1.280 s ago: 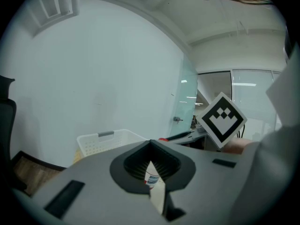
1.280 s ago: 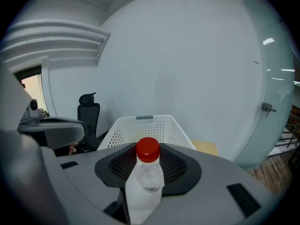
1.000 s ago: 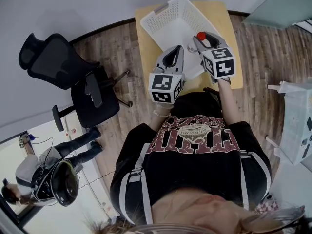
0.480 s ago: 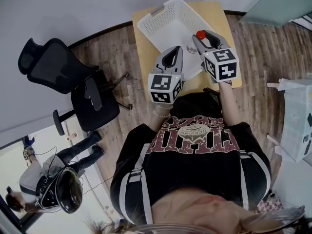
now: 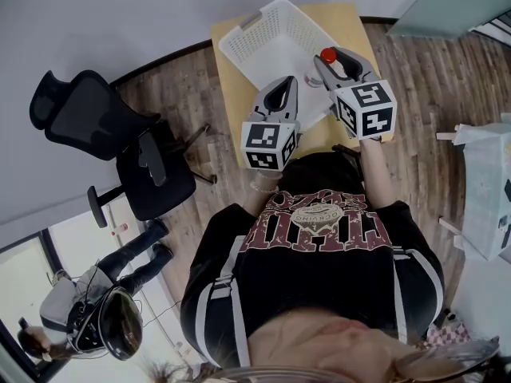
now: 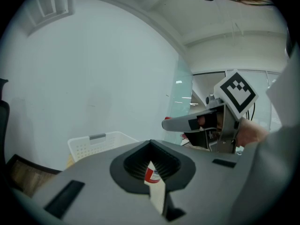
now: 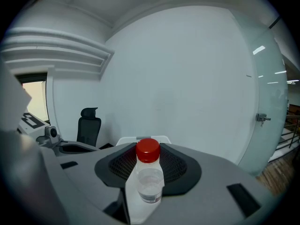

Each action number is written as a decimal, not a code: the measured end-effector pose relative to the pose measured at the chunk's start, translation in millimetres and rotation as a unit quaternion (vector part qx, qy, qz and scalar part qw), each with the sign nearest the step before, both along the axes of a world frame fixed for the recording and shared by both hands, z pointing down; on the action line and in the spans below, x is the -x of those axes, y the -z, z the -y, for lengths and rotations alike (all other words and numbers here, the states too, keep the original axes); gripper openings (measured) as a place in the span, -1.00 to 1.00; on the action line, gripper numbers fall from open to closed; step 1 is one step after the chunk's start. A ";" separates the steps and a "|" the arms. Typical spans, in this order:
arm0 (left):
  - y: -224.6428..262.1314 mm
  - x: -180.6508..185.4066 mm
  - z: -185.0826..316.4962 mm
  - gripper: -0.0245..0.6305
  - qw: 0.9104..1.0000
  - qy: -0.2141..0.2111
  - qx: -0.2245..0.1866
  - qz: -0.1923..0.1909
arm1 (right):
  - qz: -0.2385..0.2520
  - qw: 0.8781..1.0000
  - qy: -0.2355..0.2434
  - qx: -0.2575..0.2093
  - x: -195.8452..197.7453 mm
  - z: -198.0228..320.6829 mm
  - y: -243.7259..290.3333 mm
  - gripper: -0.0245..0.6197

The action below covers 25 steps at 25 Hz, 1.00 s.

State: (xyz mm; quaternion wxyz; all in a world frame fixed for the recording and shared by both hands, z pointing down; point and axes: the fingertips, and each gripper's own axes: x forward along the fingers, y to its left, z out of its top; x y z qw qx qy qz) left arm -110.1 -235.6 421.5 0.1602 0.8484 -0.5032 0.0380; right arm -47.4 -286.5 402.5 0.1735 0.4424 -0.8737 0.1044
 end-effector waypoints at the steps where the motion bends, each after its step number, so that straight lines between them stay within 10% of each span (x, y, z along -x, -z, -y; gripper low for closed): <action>1: 0.2 -1.8 -0.5 -0.78 1.000 -0.001 0.000 0.001 | 0.002 1.000 -0.001 -0.002 -2.0 -1.0 2.3 -0.42; 25: 13.9 -56.3 -6.2 -0.78 1.000 -0.026 -0.009 0.002 | 0.034 0.997 -0.025 -0.060 -67.9 -18.4 67.7 -0.42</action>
